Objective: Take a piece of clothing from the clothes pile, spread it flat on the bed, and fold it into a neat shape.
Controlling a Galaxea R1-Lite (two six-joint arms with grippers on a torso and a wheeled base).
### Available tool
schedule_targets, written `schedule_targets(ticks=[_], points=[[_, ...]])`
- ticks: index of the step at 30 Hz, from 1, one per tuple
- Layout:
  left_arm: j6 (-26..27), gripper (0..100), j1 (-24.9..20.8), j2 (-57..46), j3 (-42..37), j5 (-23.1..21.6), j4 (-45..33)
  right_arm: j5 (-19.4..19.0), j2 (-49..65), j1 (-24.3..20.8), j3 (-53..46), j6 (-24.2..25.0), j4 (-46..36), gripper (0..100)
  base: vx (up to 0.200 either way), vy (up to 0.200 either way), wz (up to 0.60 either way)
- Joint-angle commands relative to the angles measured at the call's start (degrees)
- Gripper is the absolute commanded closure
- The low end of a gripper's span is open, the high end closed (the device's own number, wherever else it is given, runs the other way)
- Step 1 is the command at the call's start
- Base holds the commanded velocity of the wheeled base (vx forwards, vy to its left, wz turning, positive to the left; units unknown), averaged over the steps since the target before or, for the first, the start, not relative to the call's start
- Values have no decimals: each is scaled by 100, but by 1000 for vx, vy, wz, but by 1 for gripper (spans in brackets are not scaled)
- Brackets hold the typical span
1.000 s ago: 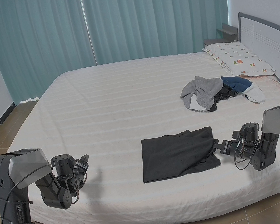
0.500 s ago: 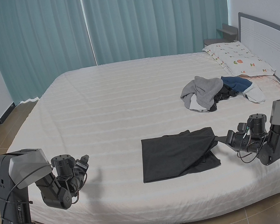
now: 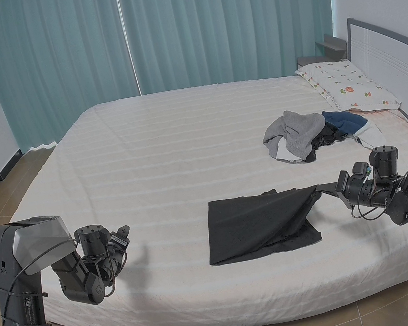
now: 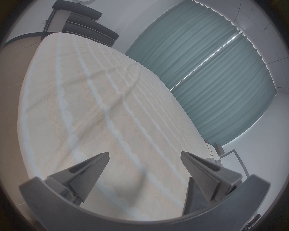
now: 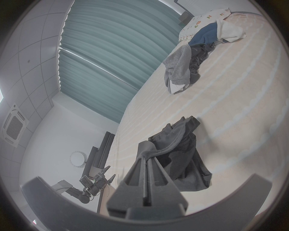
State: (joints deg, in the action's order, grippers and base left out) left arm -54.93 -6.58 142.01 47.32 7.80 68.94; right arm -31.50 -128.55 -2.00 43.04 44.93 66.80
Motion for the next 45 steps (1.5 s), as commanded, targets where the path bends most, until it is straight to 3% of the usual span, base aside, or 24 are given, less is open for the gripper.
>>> schedule_targets(ticks=[1,8,14,15,21,30,39,45], points=[[0,0,-1,2,-4,2,-3,-5,304,59,11,-29,-256,100,0,0,0],[0,0,8,2,-4,2,-3,-5,348,209,187,-187,-845,100,0,0,0],[0,0,-1,2,5,2,-3,4,208,341,529,-688,-1592,100,0,0,0],[0,0,-1,2,5,2,-3,12,155,332,547,-732,-1618,0,0,0,0],[0,0,-1,2,5,2,-3,100,-522,244,820,-951,-1574,0,0,0,0],[0,0,-1,2,5,2,-3,-146,-786,235,257,-1989,-1108,0,0,0,0],[0,0,-1,2,5,2,-3,329,-1172,-20,846,-1540,-1152,0,0,0,0],[0,0,17,-15,5,11,-3,338,-1181,7,987,-1057,-1135,0,0,0,0]])
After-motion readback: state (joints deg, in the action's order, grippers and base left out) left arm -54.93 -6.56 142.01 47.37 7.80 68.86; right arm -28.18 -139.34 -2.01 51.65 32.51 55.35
